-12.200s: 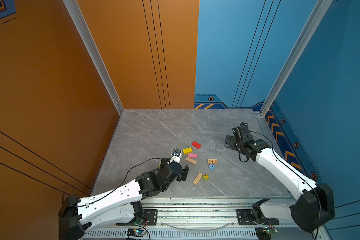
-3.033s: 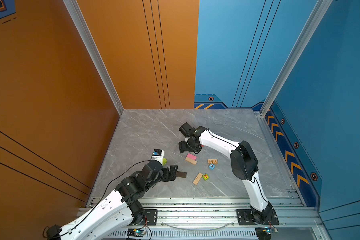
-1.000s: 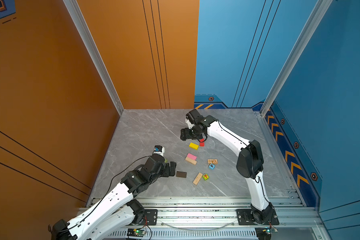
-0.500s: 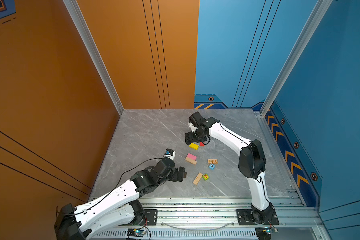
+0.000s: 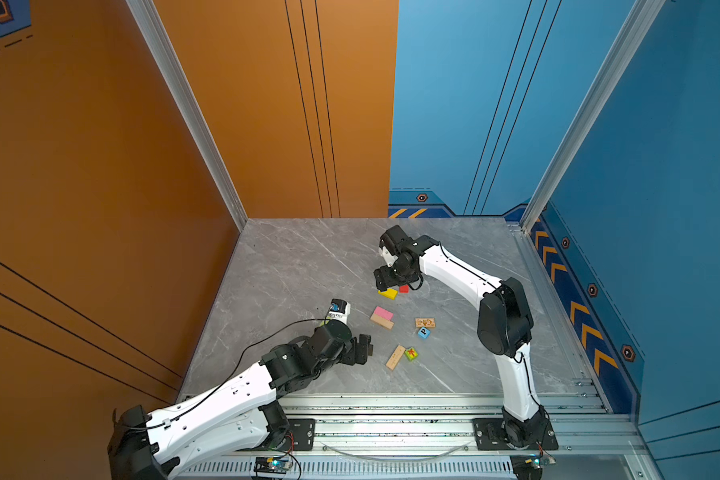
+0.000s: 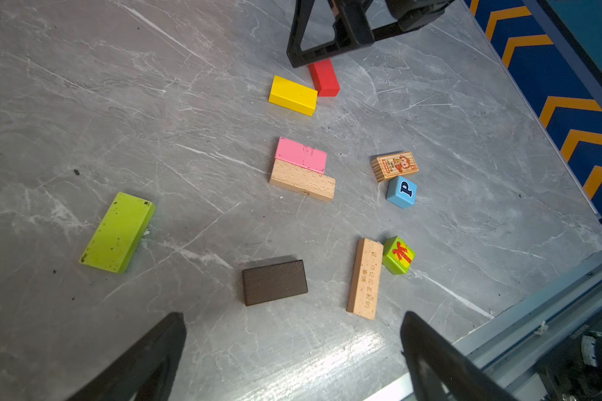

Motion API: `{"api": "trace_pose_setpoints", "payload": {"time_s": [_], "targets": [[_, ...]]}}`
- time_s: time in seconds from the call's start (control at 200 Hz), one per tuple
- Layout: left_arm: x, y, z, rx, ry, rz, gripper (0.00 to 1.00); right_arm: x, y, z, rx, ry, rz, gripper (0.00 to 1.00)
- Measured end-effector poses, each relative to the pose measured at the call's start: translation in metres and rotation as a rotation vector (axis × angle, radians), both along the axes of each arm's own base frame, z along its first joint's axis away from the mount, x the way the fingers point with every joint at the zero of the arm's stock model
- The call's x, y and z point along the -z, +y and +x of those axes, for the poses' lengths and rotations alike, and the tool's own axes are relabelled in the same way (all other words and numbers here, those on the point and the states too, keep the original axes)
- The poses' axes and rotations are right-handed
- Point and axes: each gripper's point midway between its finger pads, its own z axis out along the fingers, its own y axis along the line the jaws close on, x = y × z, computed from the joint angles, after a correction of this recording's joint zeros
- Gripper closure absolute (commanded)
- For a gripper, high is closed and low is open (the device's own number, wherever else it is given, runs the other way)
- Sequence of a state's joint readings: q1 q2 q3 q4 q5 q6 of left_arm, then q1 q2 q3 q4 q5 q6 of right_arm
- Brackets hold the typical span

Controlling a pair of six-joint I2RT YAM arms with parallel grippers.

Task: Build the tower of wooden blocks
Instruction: 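Move the right gripper back over the yellow block and lower it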

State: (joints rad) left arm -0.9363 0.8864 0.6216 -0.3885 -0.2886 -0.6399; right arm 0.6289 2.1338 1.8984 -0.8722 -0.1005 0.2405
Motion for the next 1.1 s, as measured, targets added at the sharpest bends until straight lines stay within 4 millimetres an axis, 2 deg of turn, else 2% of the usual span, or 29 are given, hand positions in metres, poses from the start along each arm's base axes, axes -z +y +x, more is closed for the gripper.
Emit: {"api": "trace_pose_setpoints", "payload": {"time_s": [0.305,0.651,0.931,1.101], "targets": [[0.003,0.008,0.010,-0.022,-0.001,0.024,0.02,0.009,0.009,-0.007,-0.024,0.014,-0.011,0.16],[0.004,0.007,0.009,-0.013,0.003,0.026,0.02,0.013,0.013,-0.007,-0.030,0.017,-0.014,0.16],[0.007,0.009,0.008,-0.009,-0.002,0.016,0.02,0.029,0.015,-0.009,-0.036,0.043,-0.034,0.16],[0.007,0.013,0.010,-0.020,-0.004,0.017,0.02,0.032,0.018,-0.008,-0.038,0.044,-0.035,0.16]]}}
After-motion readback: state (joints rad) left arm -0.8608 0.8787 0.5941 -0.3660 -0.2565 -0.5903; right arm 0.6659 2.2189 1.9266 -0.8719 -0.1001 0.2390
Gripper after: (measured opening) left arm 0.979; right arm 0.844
